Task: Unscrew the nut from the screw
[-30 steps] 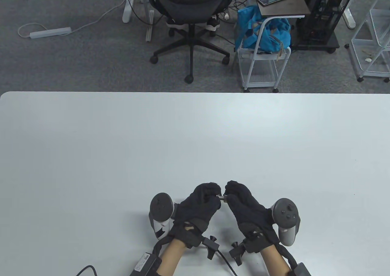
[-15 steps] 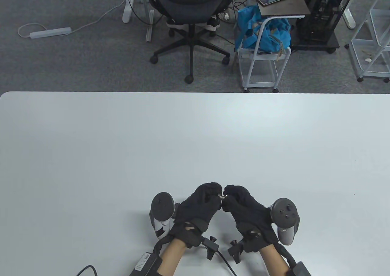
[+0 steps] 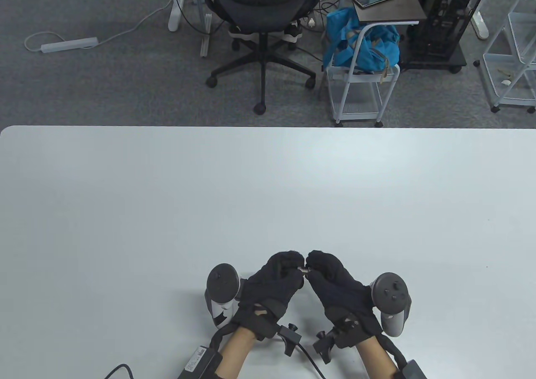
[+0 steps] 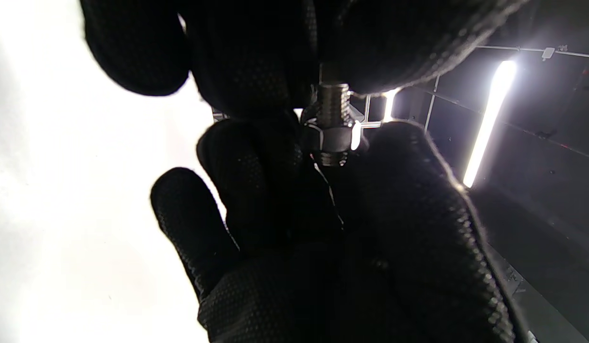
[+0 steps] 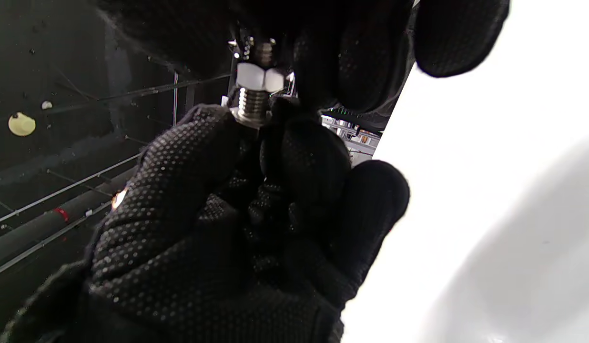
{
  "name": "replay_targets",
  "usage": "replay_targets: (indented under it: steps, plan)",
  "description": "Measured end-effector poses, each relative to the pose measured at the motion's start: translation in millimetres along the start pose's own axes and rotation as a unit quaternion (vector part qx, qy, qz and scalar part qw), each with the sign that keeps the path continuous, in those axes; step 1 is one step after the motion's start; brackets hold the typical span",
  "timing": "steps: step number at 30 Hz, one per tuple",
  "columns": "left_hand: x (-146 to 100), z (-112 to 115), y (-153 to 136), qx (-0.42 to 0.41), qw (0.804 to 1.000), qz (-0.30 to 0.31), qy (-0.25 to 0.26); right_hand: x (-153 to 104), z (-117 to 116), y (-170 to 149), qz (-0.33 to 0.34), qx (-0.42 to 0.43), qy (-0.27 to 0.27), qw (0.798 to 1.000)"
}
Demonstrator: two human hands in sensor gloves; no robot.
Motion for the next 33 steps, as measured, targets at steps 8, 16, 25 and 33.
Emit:
replay_targets:
  steps: [8, 16, 25, 33]
  plan:
    - [1, 1, 0, 0.0, 1.0, 0.007, 0.0, 1, -1, -8, -0.036, -0.011, -0.002, 0.999]
    - [1, 1, 0, 0.01, 1.0, 0.002, -0.009, 0, 0, 0, -0.005, -0.022, -0.004, 1.0]
    - [1, -1, -2, 0.008, 1.0, -0.006, -0.003, 0, -1, 4, 0.017, -0.035, -0.011, 0.999]
    - [1, -3, -3, -0.011, 1.0, -0.004, 0.003, -1, -3, -3, -0.008, -0.003, 0.0, 1.0]
Point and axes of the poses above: the tracker on the back of each hand, its own y axis roughly to the thumb side, its own x axis roughly from the wrist to the fingertips, z = x × y, the point moved 3 cm from there along x, roughly from the wrist to the fingertips, and after that the axes turned 9 degrees about -z, right-handed, at the moved point
